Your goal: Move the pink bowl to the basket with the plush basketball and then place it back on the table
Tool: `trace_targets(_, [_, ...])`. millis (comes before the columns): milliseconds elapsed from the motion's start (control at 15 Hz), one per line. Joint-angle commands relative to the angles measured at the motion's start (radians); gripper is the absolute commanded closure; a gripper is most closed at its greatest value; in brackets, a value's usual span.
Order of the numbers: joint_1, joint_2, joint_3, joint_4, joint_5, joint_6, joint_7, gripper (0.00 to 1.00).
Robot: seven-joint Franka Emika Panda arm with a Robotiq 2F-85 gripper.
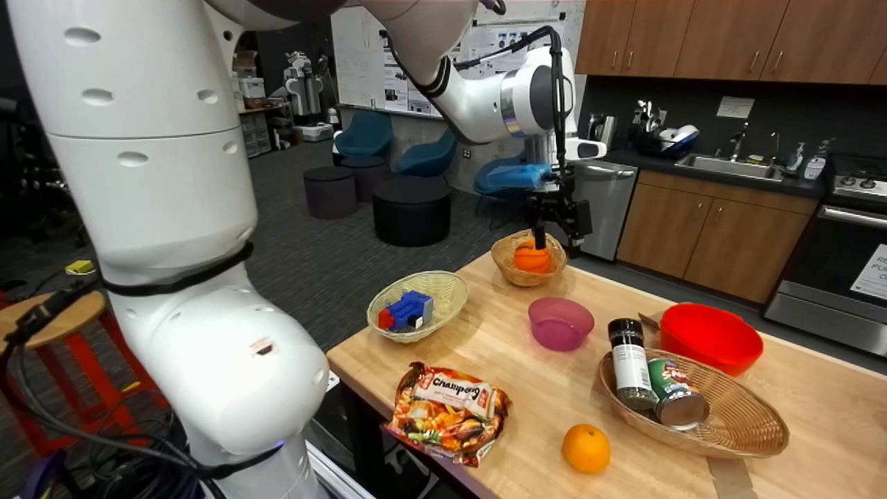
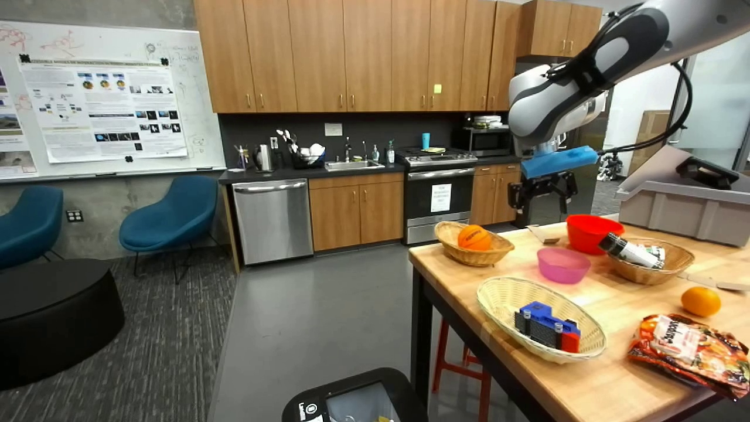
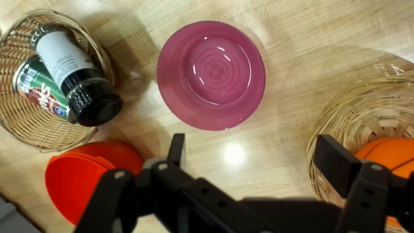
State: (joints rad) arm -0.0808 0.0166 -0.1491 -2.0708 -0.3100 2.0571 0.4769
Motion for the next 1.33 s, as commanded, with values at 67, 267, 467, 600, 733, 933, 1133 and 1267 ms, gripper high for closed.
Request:
trace_targets(67, [-0.015,-0.061,0.012,-0.014,0.007,0.034,-0.044,0.0])
trace_targets(267, [-0.021,-0.081,0.011,-0.027,-0.024,0.047,-0.074,0.0])
trace_targets(467, [-0.022,-0.047,0.015,0.002,-0.003,0.028,-0.046,0.0])
trace_targets(600, [-0.022,-0.044,0.016,0.002,-0.003,0.028,-0.046,0.0])
trace_targets(733, [-0.021,-0.043,0.017,0.002,-0.003,0.028,-0.045,0.0])
trace_targets(933, [-0.021,-0.043,0.017,0.002,-0.003,0.028,-0.045,0.0])
trace_targets(1133, [-0.021,-0.043,0.017,0.002,-0.003,0.028,-0.045,0.0])
trace_targets(1267, [-0.021,-0.043,0.017,0.002,-0.003,0.028,-0.045,0.0])
